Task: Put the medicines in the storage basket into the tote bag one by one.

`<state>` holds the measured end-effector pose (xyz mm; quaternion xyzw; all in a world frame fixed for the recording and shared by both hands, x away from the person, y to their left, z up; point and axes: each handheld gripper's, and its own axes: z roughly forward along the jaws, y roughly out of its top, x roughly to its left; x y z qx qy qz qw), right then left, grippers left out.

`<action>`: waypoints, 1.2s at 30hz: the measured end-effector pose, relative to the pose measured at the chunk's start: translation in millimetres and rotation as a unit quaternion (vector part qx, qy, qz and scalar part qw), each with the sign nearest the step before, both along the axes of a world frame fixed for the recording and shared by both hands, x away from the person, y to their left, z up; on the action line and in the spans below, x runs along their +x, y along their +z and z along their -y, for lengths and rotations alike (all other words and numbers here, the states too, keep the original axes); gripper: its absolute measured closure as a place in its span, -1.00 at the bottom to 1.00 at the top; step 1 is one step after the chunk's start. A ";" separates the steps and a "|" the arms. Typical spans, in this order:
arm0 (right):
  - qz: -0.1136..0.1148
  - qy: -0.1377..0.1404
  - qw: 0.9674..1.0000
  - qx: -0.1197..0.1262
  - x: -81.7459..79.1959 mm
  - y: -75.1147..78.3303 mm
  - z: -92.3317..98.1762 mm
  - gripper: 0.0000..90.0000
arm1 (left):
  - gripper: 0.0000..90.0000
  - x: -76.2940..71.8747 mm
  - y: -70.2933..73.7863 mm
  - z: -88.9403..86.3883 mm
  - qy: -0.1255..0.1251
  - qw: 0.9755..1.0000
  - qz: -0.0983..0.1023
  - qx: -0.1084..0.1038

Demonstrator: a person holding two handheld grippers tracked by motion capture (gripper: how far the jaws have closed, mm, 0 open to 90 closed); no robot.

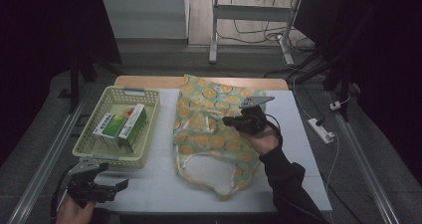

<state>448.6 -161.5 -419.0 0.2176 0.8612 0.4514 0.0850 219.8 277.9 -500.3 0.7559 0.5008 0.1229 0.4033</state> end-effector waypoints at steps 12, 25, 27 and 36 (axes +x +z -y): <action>0.002 -0.003 1.000 0.002 0.2 1.1 1.2 1.00 | -1.00 4.4 16.7 -11.8 0.013 0.999 0.041 0.003; 0.000 -0.005 1.000 0.004 0.3 1.7 1.6 1.00 | -1.00 28.1 26.8 -31.0 0.060 0.996 0.052 0.031; 0.002 -0.006 1.000 0.005 0.1 2.1 1.8 1.00 | -1.00 33.8 26.8 -34.3 0.069 0.996 0.052 0.033; 0.002 -0.005 1.000 0.004 0.5 1.2 0.8 1.00 | -1.00 56.3 25.4 -43.0 0.089 0.995 0.028 0.041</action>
